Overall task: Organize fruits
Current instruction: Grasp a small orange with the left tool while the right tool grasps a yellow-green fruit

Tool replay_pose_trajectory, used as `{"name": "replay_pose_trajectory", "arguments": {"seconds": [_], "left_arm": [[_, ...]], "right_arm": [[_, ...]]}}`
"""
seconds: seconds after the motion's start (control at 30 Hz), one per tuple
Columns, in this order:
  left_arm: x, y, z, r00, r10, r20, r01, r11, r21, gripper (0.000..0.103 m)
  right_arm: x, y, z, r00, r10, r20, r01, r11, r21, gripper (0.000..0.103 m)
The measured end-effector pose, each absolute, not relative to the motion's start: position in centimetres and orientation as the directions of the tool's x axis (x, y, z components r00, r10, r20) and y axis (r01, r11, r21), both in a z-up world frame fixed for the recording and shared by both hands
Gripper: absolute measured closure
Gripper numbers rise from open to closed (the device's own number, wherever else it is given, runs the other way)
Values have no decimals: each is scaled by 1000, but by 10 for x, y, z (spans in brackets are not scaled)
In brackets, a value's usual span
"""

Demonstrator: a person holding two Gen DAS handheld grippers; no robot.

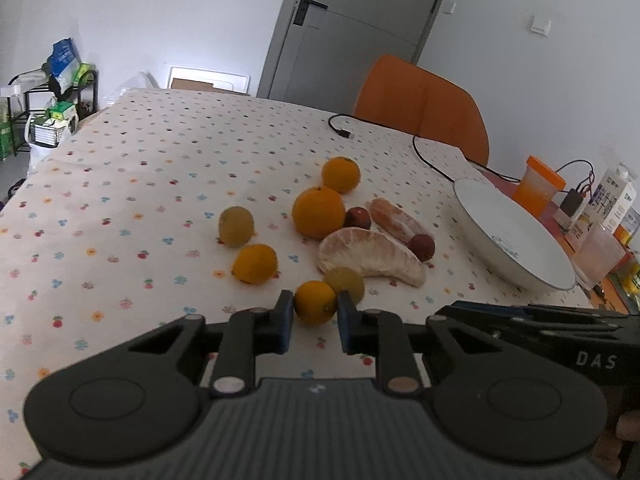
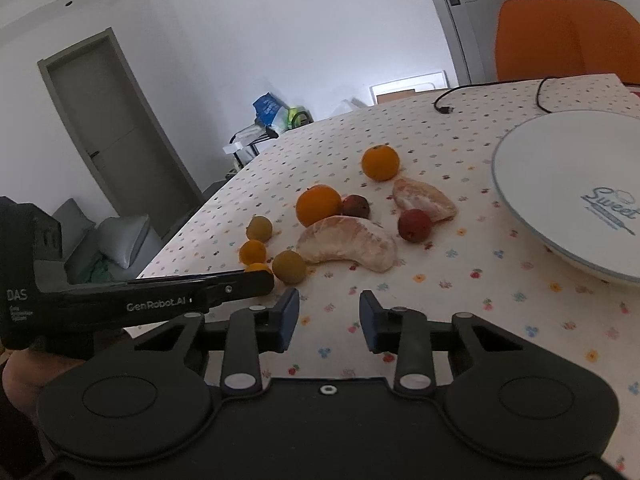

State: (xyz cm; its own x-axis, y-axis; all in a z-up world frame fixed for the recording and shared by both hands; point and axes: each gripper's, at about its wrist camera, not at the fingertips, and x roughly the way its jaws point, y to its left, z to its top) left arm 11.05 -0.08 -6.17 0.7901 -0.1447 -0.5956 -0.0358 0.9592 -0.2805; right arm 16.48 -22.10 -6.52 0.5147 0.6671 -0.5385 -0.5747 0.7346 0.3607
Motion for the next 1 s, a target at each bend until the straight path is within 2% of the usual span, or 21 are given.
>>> {"name": "replay_pose_trajectory", "arguments": {"seconds": [0.73,0.77,0.8,1.0], "left_arm": [[100,32,-56,798,-68,-599,-114,959,-261,82],[100,33,-56,798,-65,-599,-119,957,-263,82],[101,34,-55,798,-62,-600,-124,957,-264,82],[101,24,-49,808,-69,-585,-103,961,-256,82]], "right_arm": [[191,-168,-75,458,684,-568,-623,702,345,72],[192,-167,-76,458,687,-565,-621,701,349,73],[192,-167,-76,455,690,-562,-622,699,354,82],[184,-178,-68,468,707,-531,-635,687,354,83]]}}
